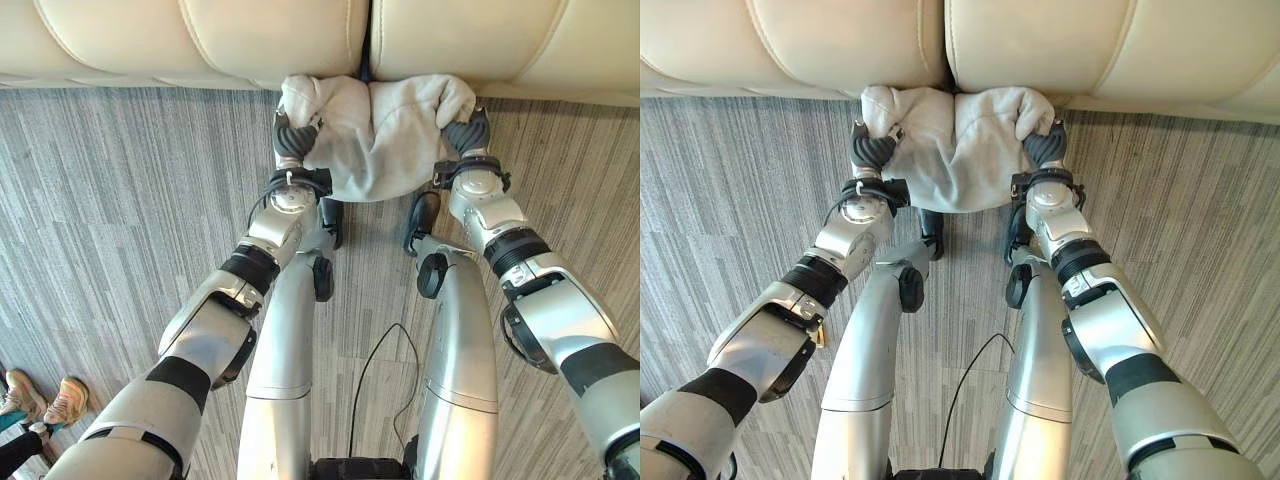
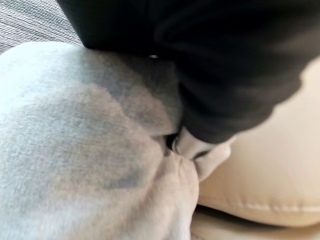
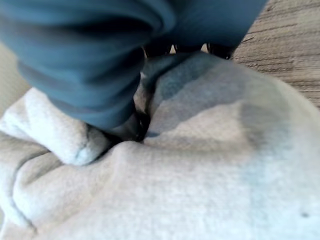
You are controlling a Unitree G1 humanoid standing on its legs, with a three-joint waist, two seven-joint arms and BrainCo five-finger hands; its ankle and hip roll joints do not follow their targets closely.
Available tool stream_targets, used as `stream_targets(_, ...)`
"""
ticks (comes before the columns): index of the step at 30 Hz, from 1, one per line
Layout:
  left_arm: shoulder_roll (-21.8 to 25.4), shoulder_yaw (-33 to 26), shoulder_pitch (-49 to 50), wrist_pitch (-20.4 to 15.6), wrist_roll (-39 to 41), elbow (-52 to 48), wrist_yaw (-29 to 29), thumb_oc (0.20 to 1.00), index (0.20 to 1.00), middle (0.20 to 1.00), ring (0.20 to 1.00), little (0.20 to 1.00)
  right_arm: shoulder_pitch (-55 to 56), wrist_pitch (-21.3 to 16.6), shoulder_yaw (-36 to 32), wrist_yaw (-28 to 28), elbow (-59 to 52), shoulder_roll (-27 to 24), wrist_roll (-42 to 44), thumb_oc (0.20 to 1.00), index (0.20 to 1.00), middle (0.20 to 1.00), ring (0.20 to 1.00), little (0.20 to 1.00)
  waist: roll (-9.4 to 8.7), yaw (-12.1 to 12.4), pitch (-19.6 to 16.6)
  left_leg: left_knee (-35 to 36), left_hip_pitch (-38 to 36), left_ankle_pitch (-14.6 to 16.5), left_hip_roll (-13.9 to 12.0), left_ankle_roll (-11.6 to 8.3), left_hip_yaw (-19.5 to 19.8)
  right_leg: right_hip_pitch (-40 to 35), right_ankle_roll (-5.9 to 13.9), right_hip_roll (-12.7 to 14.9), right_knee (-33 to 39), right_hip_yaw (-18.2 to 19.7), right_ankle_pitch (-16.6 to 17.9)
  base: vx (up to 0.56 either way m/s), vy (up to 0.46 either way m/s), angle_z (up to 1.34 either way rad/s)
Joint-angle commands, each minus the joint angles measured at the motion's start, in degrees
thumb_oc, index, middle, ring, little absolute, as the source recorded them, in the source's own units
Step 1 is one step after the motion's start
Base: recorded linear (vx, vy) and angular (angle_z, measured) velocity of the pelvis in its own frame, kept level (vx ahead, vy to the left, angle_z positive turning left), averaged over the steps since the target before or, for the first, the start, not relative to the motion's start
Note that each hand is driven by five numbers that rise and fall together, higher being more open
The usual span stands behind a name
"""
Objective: Pick up all the scattered cushions and arrange them neatly on the sofa.
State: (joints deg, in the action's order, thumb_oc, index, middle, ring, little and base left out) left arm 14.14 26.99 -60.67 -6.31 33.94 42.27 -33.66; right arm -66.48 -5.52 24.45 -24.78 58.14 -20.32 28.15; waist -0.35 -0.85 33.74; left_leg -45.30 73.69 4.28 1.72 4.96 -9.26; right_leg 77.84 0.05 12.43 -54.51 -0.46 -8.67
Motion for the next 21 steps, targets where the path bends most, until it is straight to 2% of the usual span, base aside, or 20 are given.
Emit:
stream_targets(1, -11.54, 5.42, -2.26, -2.93, 0.06, -3.53, 7.31, 0.2, 0.2, 0.2, 0.2, 0.2, -0.24, -1.92, 4.85, 3.23, -2.92, 7.6, -2.45, 0.2, 0.2, 0.2, 0.2, 0.2, 1.89, -0.67, -4.07, 3.33, -2.64, 4.23, 1.42, -3.58, 2.35, -2.86, 3.19, -0.88, 4.96, -1.04, -3.79, -0.08, 0.007, -0.08)
stream_targets(3, -11.61, 4.68, -0.52, -2.99, 0.15, -4.24, 7.38, 0.2, 0.2, 0.2, 0.2, 0.2, 2.0, -1.75, 3.93, 2.55, -3.78, 8.11, -2.9, 0.2, 0.2, 0.2, 0.2, 0.2, 1.64, -0.98, -4.32, 9.78, -7.88, 2.4, 1.03, -4.13, 2.35, -8.17, 3.89, -1.67, 11.22, -2.01, -1.8, -0.1, 0.014, -0.08)
stream_targets(9, -10.99, 3.49, 6.75, -3.76, 2.19, -8.51, 9.07, 0.2, 0.2, 0.2, 0.2, 0.2, 9.72, 0.11, 4.03, 3.08, -7.4, 9.23, -6.61, 0.2, 0.2, 0.2, 0.2, 0.2, 0.63, -0.92, -5.7, 22.53, -21.95, -0.99, -0.08, -4.46, 2.57, -22.42, 4.93, -3.53, 25.65, -3.82, 2.69, -0.06, -0.016, -0.24)
stream_targets(10, -10.56, 3.81, 10.21, -3.34, 1.75, -9.6, 9.5, 0.2, 0.2, 0.2, 0.2, 0.2, 13.3, 1.06, 3.97, 3.63, -7.71, 9.82, -7.96, 0.2, 0.2, 0.2, 0.2, 0.2, 0.59, -0.73, -6.73, 27.49, -28.54, -2.38, -0.16, -4.81, 3.05, -29.15, 5.33, -4.22, 31.23, -4.77, 4.26, -0.02, -0.06, -0.27)
stream_targets(13, -9.42, 4.1, 14.25, -2.84, 1.27, -11.88, 9.93, 0.2, 0.2, 0.2, 0.2, 0.2, 17.59, 1.84, 4.06, 4.17, -9.69, 10.24, -8.69, 0.2, 0.2, 0.2, 0.2, 0.2, 0.43, -0.63, -7.46, 31.01, -34.58, -3.29, -0.14, -4.83, 3.22, -35.49, 5.48, -4.62, 35.57, -5.45, 5.65, 0.04, -0.06, -0.24)
stream_targets(14, -8.35, 3.82, 18.24, -2.51, 0.71, -13.63, 10.3, 0.2, 0.2, 0.2, 0.2, 0.2, 22.45, 2.02, 3.67, 4.88, -11.46, 11.09, -8.91, 0.2, 0.2, 0.2, 0.2, 0.2, 0.01, -0.61, -9.06, 34.94, -40.46, -4.36, -0.22, -5.39, 3.17, -41.86, 5.84, -4.92, 40.07, -6.11, 6.78, 0.07, -0.057, -0.15)
stream_targets(15, -8.33, 3.85, 18.36, -2.49, 0.69, -13.7, 10.29, 0.2, 0.2, 0.2, 0.2, 0.2, 22.56, 2.04, 3.68, 4.86, -11.52, 11.11, -8.92, 0.2, 0.2, 0.2, 0.2, 0.2, 0.03, -0.62, -8.75, 35.26, -41.06, -4.45, -0.23, -5.4, 3.21, -42.52, 5.84, -4.97, 40.46, -6.19, 6.91, 0.09, -0.079, -0.14)
stream_targets(17, -7.81, 4.04, 22.24, -2.08, 0.26, -14.75, 10.89, 0.2, 0.2, 0.2, 0.2, 0.2, 26.72, 2.46, 3.65, 5.39, -12.27, 11.75, -9.4, 0.2, 0.2, 0.2, 0.2, 0.2, -0.01, -0.53, -10.42, 39.24, -47.01, -5.39, -0.57, -5.79, 3.11, -48.77, 6.07, -5.39, 44.52, -6.72, 7.62, 0.07, -0.048, -0.08)
stream_targets(18, -7.81, 4.03, 22.24, -2.08, 0.26, -14.75, 10.89, 0.2, 0.2, 0.2, 0.2, 0.2, 26.72, 2.46, 3.65, 5.39, -12.28, 11.75, -9.41, 0.2, 0.2, 0.2, 0.2, 0.2, 0.0, -0.53, -10.32, 39.31, -47.14, -5.41, -0.58, -5.79, 3.12, -48.91, 6.07, -5.4, 44.59, -6.74, 7.64, 0.09, -0.037, 0.0)
stream_targets(21, -7.1, 3.61, 29.9, -1.02, -0.18, -17.06, 11.5, 0.2, 0.2, 0.2, 0.2, 0.2, 33.9, 3.34, 3.9, 6.42, -14.28, 12.25, -10.61, 0.2, 0.2, 0.2, 0.2, 0.2, -0.34, -0.12, -13.53, 45.66, -56.93, -6.69, -1.34, -6.26, 2.94, -58.69, 6.43, -6.23, 50.44, -7.28, 8.83, 0.15, -0.09, 0.05)
